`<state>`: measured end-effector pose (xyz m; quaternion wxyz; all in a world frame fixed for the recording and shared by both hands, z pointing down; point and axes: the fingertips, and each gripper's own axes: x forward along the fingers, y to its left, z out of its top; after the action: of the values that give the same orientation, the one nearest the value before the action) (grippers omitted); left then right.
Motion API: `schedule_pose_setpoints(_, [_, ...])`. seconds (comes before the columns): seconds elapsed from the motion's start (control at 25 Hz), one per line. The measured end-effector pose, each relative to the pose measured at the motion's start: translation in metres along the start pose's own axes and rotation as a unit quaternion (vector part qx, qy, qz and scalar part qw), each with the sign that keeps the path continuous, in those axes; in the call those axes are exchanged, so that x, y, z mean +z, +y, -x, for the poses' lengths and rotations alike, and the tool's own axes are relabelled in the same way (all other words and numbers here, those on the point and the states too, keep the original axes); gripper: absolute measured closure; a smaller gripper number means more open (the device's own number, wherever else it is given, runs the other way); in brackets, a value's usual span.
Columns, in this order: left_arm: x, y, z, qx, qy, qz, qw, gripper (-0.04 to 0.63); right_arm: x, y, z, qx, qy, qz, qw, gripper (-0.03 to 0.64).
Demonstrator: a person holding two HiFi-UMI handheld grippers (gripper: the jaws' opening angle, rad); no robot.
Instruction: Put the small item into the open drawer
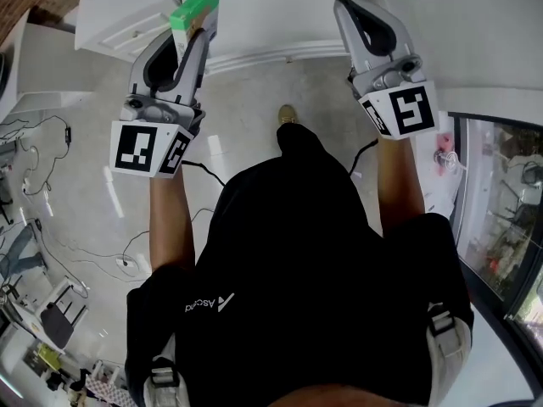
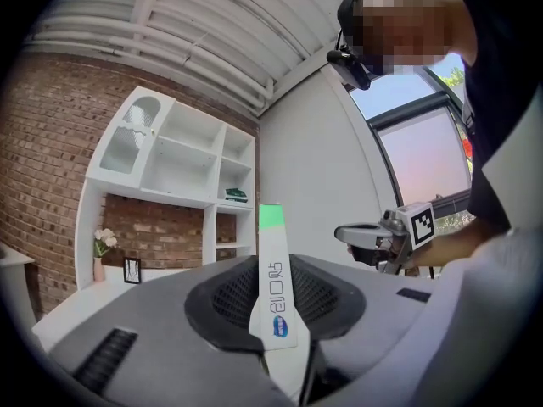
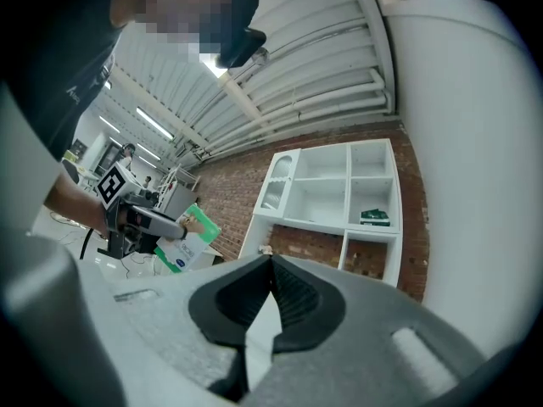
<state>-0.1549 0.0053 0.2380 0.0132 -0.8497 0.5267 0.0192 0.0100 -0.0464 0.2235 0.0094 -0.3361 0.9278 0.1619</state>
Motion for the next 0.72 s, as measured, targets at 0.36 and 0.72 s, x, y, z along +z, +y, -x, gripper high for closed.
schedule_pose_setpoints(0.36, [-0.058, 0.025, -0.102, 0.001, 0.084, 0.0, 0.9964, 0.503, -0.053, -0.09, -0.047, 0.024, 0.001, -0.02, 1.0, 0.615])
schedule_pose_setpoints(0.72, [-0.123, 0.034, -0.169, -0.022, 0.177, 0.011, 0.9839, 0.503, -0.097, -0.128, -0.082, 0.053, 0.012, -0.042, 0.998, 0.615])
